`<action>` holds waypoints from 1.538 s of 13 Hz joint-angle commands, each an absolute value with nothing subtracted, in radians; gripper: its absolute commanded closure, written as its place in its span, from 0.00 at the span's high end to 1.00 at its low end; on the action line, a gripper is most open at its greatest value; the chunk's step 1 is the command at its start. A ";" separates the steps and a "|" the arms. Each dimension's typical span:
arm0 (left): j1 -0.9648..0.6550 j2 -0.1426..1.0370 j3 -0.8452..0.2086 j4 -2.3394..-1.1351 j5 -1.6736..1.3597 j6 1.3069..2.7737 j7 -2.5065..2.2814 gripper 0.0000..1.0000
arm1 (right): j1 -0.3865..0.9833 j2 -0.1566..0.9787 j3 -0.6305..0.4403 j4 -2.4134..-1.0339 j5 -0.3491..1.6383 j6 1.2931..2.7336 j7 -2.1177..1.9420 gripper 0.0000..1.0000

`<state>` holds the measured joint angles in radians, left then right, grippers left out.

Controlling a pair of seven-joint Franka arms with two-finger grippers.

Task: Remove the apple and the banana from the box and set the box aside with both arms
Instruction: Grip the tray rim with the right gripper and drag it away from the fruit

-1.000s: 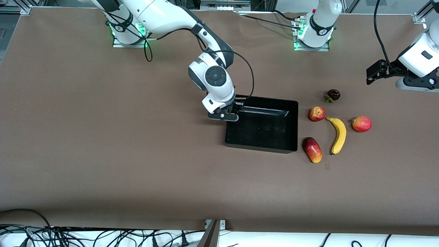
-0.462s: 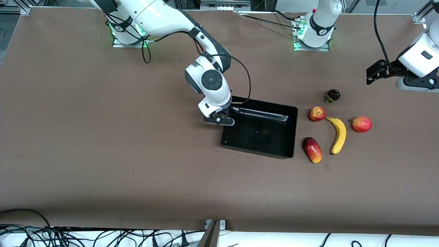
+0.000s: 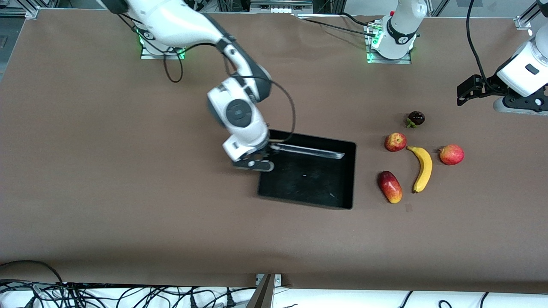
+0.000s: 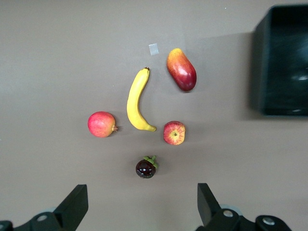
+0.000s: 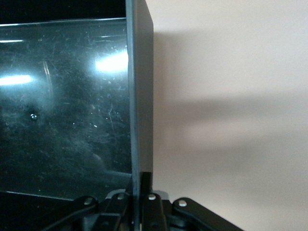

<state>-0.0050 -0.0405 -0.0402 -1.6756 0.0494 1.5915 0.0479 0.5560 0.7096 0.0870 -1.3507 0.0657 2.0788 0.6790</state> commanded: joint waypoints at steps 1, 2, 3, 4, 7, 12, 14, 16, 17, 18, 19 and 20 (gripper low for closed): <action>-0.008 -0.040 -0.038 -1.674 0.032 1.586 0.040 1.00 | 0.445 0.589 0.101 -1.384 0.077 1.924 0.493 0.00; -0.008 -0.040 -0.038 -1.674 0.032 1.588 0.040 1.00 | 0.408 0.568 0.092 -1.397 0.077 1.867 0.445 0.00; -0.008 -0.040 -0.038 -1.674 0.032 1.588 0.040 1.00 | 0.375 0.531 0.078 -1.432 0.077 1.843 0.389 0.00; -0.008 -0.040 -0.038 -1.674 0.032 1.589 0.040 1.00 | 0.353 0.485 0.057 -1.495 0.077 1.842 0.323 0.00; -0.008 -0.038 -0.038 -1.672 0.035 1.592 0.040 1.00 | 0.327 0.394 -0.075 -1.661 0.089 1.907 0.125 0.00; -0.008 -0.038 -0.037 -1.672 0.035 1.594 0.040 1.00 | 0.325 0.336 -0.308 -1.911 0.247 2.097 -0.277 0.00; -0.008 -0.035 -0.038 -1.672 0.035 1.594 0.040 1.00 | 0.324 0.339 -0.379 -1.951 0.302 2.126 -0.382 0.00; -0.008 -0.029 -0.037 -1.660 0.040 1.594 0.040 1.00 | 0.299 0.347 -0.413 -1.968 0.331 2.128 -0.405 0.00; -0.008 -0.020 -0.037 -1.649 0.040 1.592 0.040 1.00 | 0.273 0.351 -0.413 -1.976 0.333 2.132 -0.405 0.00; -0.008 -0.020 -0.037 -1.649 0.040 1.592 0.040 1.00 | 0.256 0.351 -0.413 -1.986 0.334 2.141 -0.405 0.00; -0.008 -0.020 -0.037 -1.649 0.040 1.592 0.040 1.00 | 0.246 0.351 -0.413 -2.005 0.339 2.163 -0.403 0.00; -0.008 -0.018 -0.037 -1.649 0.040 1.592 0.040 1.00 | 0.233 0.353 -0.413 -2.020 0.339 2.178 -0.405 0.00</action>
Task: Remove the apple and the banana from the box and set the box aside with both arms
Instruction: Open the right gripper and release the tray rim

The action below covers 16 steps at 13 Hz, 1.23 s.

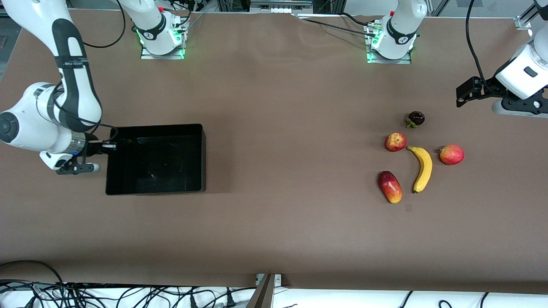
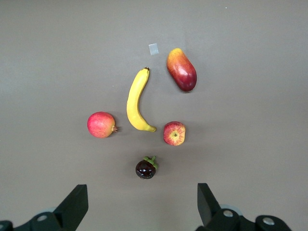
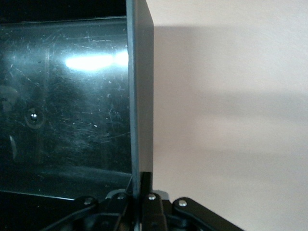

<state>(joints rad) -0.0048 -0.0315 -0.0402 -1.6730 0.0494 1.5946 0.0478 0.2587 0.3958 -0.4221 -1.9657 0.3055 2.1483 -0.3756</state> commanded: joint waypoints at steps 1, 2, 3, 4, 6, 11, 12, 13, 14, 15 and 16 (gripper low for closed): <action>-0.008 -0.018 -0.037 -1.649 0.040 1.592 0.040 1.00 | 0.223 0.357 -0.413 -2.022 0.339 2.178 -0.408 0.00; -0.008 -0.018 -0.037 -1.649 0.040 1.592 0.040 1.00 | 0.222 0.362 -0.413 -2.023 0.341 2.180 -0.428 0.00; -0.008 -0.018 -0.037 -1.649 0.040 1.592 0.040 1.00 | 0.221 0.365 -0.413 -2.025 0.344 2.180 -0.436 0.00; -0.008 -0.018 -0.037 -1.649 0.041 1.592 0.040 1.00 | 0.221 0.367 -0.413 -2.026 0.350 2.180 -0.440 0.00; -0.008 -0.018 -0.037 -1.649 0.041 1.591 0.040 1.00 | 0.218 0.370 -0.413 -2.037 0.350 2.183 -0.451 0.00; -0.006 -0.017 -0.035 -1.648 0.041 1.592 0.040 1.00 | 0.219 0.368 -0.411 -2.022 0.350 2.180 -0.449 1.00; -0.008 -0.017 -0.035 -1.647 0.041 1.592 0.040 1.00 | 0.227 0.362 -0.408 -2.001 0.348 2.171 -0.437 1.00; -0.006 -0.017 -0.035 -1.649 0.043 1.592 0.040 1.00 | 0.230 0.357 -0.403 -1.967 0.348 2.166 -0.430 1.00; -0.006 -0.017 -0.034 -1.649 0.043 1.592 0.040 1.00 | 0.236 0.353 -0.400 -1.924 0.341 2.136 -0.416 1.00; -0.006 -0.017 -0.034 -1.649 0.043 1.592 0.040 1.00 | 0.261 0.350 -0.403 -1.854 0.328 2.065 -0.401 1.00; -0.006 -0.017 -0.034 -1.649 0.043 1.592 0.040 1.00 | 0.279 0.350 -0.408 -1.791 0.304 1.998 -0.373 1.00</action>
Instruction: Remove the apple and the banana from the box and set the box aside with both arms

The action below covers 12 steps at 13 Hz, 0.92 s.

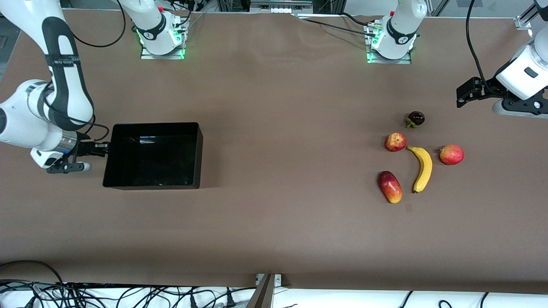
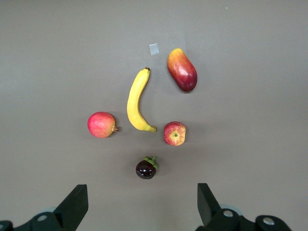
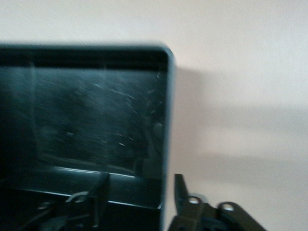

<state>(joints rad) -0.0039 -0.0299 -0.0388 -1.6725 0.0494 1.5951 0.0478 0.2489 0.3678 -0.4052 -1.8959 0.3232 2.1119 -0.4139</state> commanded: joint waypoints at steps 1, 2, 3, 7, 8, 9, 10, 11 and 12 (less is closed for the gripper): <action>-0.006 -0.017 -0.034 -1.648 0.043 1.592 0.040 1.00 | 0.297 0.348 -0.405 -1.720 0.255 1.940 -0.330 1.00; -0.006 -0.017 -0.034 -1.649 0.043 1.592 0.040 1.00 | 0.313 0.348 -0.402 -1.650 0.229 1.869 -0.289 1.00; -0.006 -0.017 -0.034 -1.649 0.043 1.592 0.040 1.00 | 0.333 0.347 -0.403 -1.593 0.222 1.805 -0.270 1.00; -0.005 -0.017 -0.031 -1.647 0.043 1.592 0.040 1.00 | 0.374 0.281 -0.402 -1.542 0.203 1.703 -0.212 1.00; -0.005 -0.017 -0.031 -1.647 0.043 1.592 0.041 1.00 | 0.376 0.256 -0.400 -1.542 0.190 1.684 -0.213 1.00; -0.005 -0.017 -0.031 -1.647 0.043 1.592 0.041 1.00 | 0.383 0.241 -0.400 -1.542 0.181 1.654 -0.209 1.00; -0.005 -0.017 -0.031 -1.647 0.044 1.592 0.040 1.00 | 0.397 0.224 -0.400 -1.542 0.172 1.635 -0.209 1.00; -0.005 -0.017 -0.031 -1.647 0.044 1.592 0.040 1.00 | 0.399 0.210 -0.399 -1.549 0.160 1.632 -0.207 1.00; -0.005 -0.017 -0.031 -1.647 0.044 1.592 0.040 1.00 | 0.397 0.184 -0.382 -1.555 0.144 1.631 -0.206 1.00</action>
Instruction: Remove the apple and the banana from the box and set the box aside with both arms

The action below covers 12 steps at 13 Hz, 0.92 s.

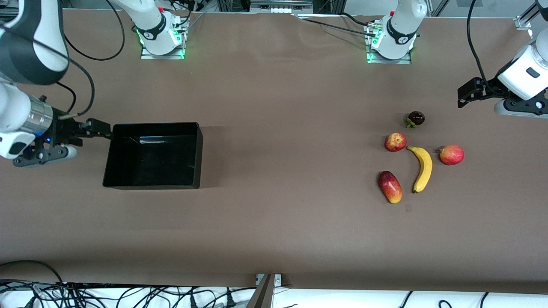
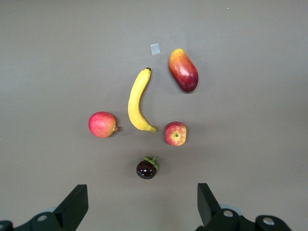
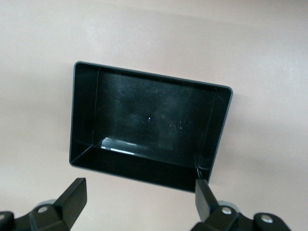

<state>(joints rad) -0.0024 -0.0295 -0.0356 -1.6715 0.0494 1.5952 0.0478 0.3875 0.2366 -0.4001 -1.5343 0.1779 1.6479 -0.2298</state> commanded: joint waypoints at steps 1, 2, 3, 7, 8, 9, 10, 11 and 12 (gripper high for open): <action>-0.005 -0.017 -0.031 -1.647 0.044 1.592 0.041 1.00 | 0.379 0.164 -0.336 -1.565 0.121 1.626 -0.186 1.00; -0.005 -0.017 -0.029 -1.647 0.044 1.592 0.041 1.00 | 0.333 0.132 -0.268 -1.583 0.086 1.625 -0.142 1.00; -0.005 -0.015 -0.029 -1.647 0.044 1.592 0.040 1.00 | 0.262 0.092 -0.167 -1.604 0.056 1.624 -0.111 1.00; -0.005 -0.006 -0.029 -1.635 0.046 1.592 0.041 1.00 | 0.133 -0.033 -0.011 -1.684 0.046 1.612 -0.084 1.00; -0.005 -0.006 -0.029 -1.635 0.046 1.592 0.041 1.00 | 0.133 -0.046 -0.012 -1.684 0.046 1.605 -0.087 1.00; -0.005 -0.006 -0.029 -1.635 0.046 1.592 0.041 1.00 | 0.133 -0.043 -0.012 -1.674 0.046 1.597 -0.092 1.00; -0.005 -0.006 -0.029 -1.635 0.046 1.592 0.041 1.00 | 0.133 -0.041 -0.014 -1.669 0.046 1.597 -0.094 1.00; -0.005 -0.006 -0.029 -1.634 0.046 1.592 0.041 1.00 | 0.135 -0.040 -0.012 -1.667 0.046 1.597 -0.087 1.00; -0.005 -0.006 -0.029 -1.634 0.046 1.592 0.041 1.00 | 0.135 -0.035 -0.012 -1.666 0.045 1.598 -0.087 1.00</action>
